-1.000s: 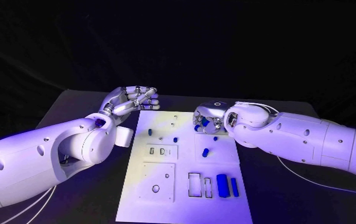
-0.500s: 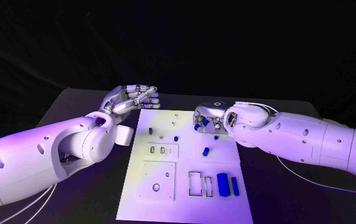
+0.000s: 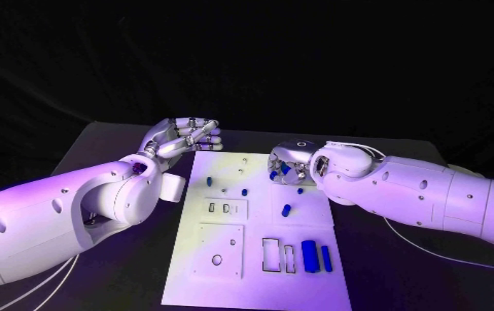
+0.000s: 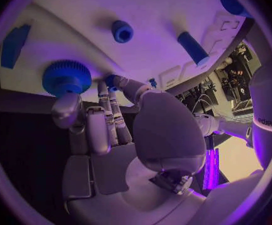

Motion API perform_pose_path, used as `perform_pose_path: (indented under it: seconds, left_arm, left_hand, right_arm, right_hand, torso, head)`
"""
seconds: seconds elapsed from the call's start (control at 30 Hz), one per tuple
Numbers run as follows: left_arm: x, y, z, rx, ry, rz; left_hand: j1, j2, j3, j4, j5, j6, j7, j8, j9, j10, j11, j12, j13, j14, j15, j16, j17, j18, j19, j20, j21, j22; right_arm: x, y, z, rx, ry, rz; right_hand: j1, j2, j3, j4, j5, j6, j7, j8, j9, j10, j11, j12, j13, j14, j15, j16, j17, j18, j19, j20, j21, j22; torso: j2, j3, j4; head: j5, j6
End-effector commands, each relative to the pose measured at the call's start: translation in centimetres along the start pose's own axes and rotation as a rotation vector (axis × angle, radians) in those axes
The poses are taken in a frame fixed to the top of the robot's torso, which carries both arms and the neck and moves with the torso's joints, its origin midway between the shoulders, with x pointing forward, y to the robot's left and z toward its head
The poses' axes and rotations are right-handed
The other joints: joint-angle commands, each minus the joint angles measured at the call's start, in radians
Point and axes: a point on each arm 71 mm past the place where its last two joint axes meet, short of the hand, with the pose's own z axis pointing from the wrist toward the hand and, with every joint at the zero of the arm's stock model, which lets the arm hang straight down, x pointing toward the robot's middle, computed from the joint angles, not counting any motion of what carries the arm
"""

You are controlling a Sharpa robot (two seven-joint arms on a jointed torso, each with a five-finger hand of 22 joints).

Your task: Assemble the parts on the task board

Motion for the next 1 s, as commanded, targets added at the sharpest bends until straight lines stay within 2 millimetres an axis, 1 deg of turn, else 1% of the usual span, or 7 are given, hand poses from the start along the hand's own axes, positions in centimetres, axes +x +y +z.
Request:
perform_pose_path:
  seconds: [0.03,0.27,0.47,0.53,0.7,0.9,1.0]
  left_arm:
    - [0.3,-0.2,0.0,0.007,0.023,-0.007]
    - [0.1,-0.1,0.1,0.006,0.021,-0.007]
    - [0.2,-0.1,0.1,0.006,0.023,-0.009]
    - [0.2,-0.1,0.2,0.006,0.024,-0.01]
    - [0.3,-0.1,0.2,0.006,0.027,-0.012]
    - [0.5,-0.1,0.2,0.006,0.031,-0.013]
    - [0.5,-0.2,0.2,0.008,0.033,-0.013]
  left_hand:
    - [-0.005,-0.002,-0.004,0.002,-0.005,-0.009,0.018,-0.004,-0.001,0.0,0.005,-0.006,0.0,-0.005,0.004,-0.001,0.001,0.013,0.004,0.001,0.001,-0.001]
    - [-0.005,-0.002,-0.004,0.002,-0.005,-0.009,0.018,-0.004,-0.001,0.0,0.005,-0.006,0.0,-0.005,0.004,-0.001,0.001,0.013,0.004,0.001,0.001,-0.001]
    - [-0.005,-0.002,-0.004,0.002,-0.005,-0.009,0.018,-0.004,-0.001,0.0,0.005,-0.006,0.0,-0.005,0.004,-0.001,0.001,0.013,0.004,0.001,0.001,-0.001]
    - [-0.006,-0.001,-0.004,0.002,-0.005,-0.009,0.018,-0.004,-0.001,0.001,0.005,-0.006,0.0,-0.005,0.004,0.0,0.002,0.013,0.004,0.001,0.001,-0.002]
    - [-0.006,-0.001,-0.004,0.002,-0.005,-0.009,0.018,-0.004,-0.001,0.001,0.005,-0.006,0.0,-0.005,0.004,0.0,0.002,0.013,0.004,0.001,0.001,-0.002]
    - [-0.006,-0.001,-0.004,0.001,-0.005,-0.009,0.018,-0.004,-0.001,0.001,0.005,-0.006,0.0,-0.006,0.004,-0.001,0.003,0.013,0.004,0.001,0.001,-0.002]
    - [-0.006,-0.001,-0.004,0.001,-0.005,-0.009,0.018,-0.004,-0.001,0.001,0.005,-0.006,0.0,-0.006,0.004,-0.001,0.003,0.013,0.004,0.001,0.001,-0.002]
  right_arm:
    - [-0.1,0.1,-0.2,0.004,-0.048,-0.011]
    - [-1.2,0.4,-0.4,0.029,-0.166,0.021]
    - [-1.9,0.9,0.2,0.039,-0.233,0.036]
    - [-2.1,1.1,0.5,0.039,-0.244,0.038]
    - [-2.5,1.6,1.4,0.035,-0.26,0.04]
    - [-2.7,2.2,2.6,0.026,-0.266,0.041]
    - [-2.7,2.4,3.2,0.024,-0.265,0.042]
  right_hand:
    - [-0.002,0.014,0.008,-0.001,0.006,0.007,-0.001,0.006,0.005,0.012,0.0,-0.001,0.003,0.046,-0.007,0.005,0.004,-0.017,0.009,0.001,0.006,0.008]
    - [-0.012,0.014,0.011,0.006,0.0,0.006,-0.002,0.007,0.01,0.013,0.0,-0.004,0.003,0.047,-0.007,0.012,0.01,-0.017,0.008,0.0,0.01,0.013]
    - [-0.012,0.016,0.014,0.007,-0.001,0.007,-0.002,0.008,0.011,0.012,0.0,-0.005,0.002,0.047,-0.007,0.013,0.011,-0.018,0.008,0.0,0.011,0.014]
    - [-0.012,0.016,0.014,0.007,-0.001,0.007,-0.002,0.008,0.011,0.012,0.0,-0.005,0.002,0.047,-0.007,0.013,0.011,-0.018,0.008,0.0,0.011,0.014]
    - [-0.012,0.016,0.015,0.007,-0.001,0.007,-0.003,0.008,0.011,0.012,-0.001,-0.005,0.002,0.048,-0.008,0.014,0.013,-0.018,0.008,0.0,0.012,0.015]
    - [-0.012,0.015,0.018,0.007,-0.002,0.005,-0.002,0.007,0.012,0.009,0.0,-0.007,0.001,0.048,-0.007,0.016,0.016,-0.018,0.009,0.0,0.014,0.018]
    - [-0.012,0.015,0.018,0.007,-0.002,0.005,-0.002,0.007,0.012,0.009,0.0,-0.007,0.001,0.048,-0.007,0.016,0.016,-0.018,0.009,0.0,0.014,0.018]
  torso:
    - [0.0,-0.0004,-0.0008]
    - [0.0,-0.0007,-0.0003]
    - [0.004,-0.0011,0.006]
    - [0.003,-0.0008,0.0046]
    - [0.006,-0.0033,0.0101]
    - [0.01,-0.0066,0.0148]
    - [0.011,-0.0063,0.015]
  head:
    - [-0.002,0.002]
    - [-0.001,0.009]
    - [-0.002,0.014]
    - [0.001,0.014]
    - [-0.002,0.015]
    - [-0.004,0.016]
    - [-0.003,0.015]
